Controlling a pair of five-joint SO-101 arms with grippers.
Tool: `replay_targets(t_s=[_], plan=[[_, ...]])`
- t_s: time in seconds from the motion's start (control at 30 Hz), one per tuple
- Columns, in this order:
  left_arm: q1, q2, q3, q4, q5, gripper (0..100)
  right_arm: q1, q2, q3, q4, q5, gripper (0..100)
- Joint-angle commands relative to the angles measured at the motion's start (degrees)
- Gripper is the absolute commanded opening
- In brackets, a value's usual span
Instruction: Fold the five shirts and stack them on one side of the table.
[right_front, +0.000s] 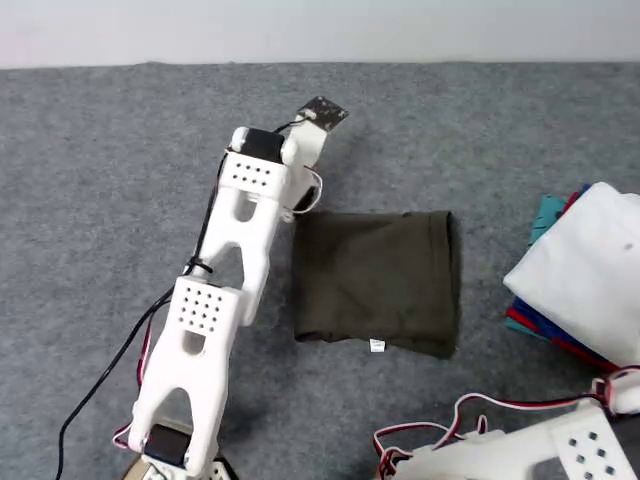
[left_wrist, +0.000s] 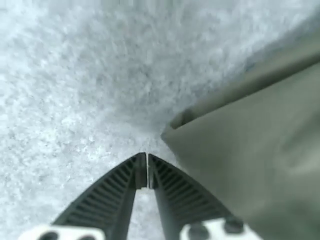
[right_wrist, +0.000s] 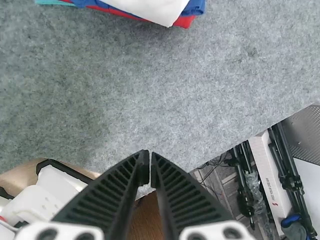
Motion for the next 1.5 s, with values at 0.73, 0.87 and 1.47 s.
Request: replay_targets(t_s=[0.73,0.87,1.47], plan=[[2.4,2.8,-8.0,1.6,1.3,1,0.0,-0.7,1.5,1.5,0.5,0.9],[5.0,-1.9,-8.2,1.6,5.0,1,-3.8,-0.7,1.3,1.9,0.2,0.9],[-6.8,-50.3,40.0,1.4,6.6,1,-68.1,10.0,6.3,-5.7,-34.5,0.9]])
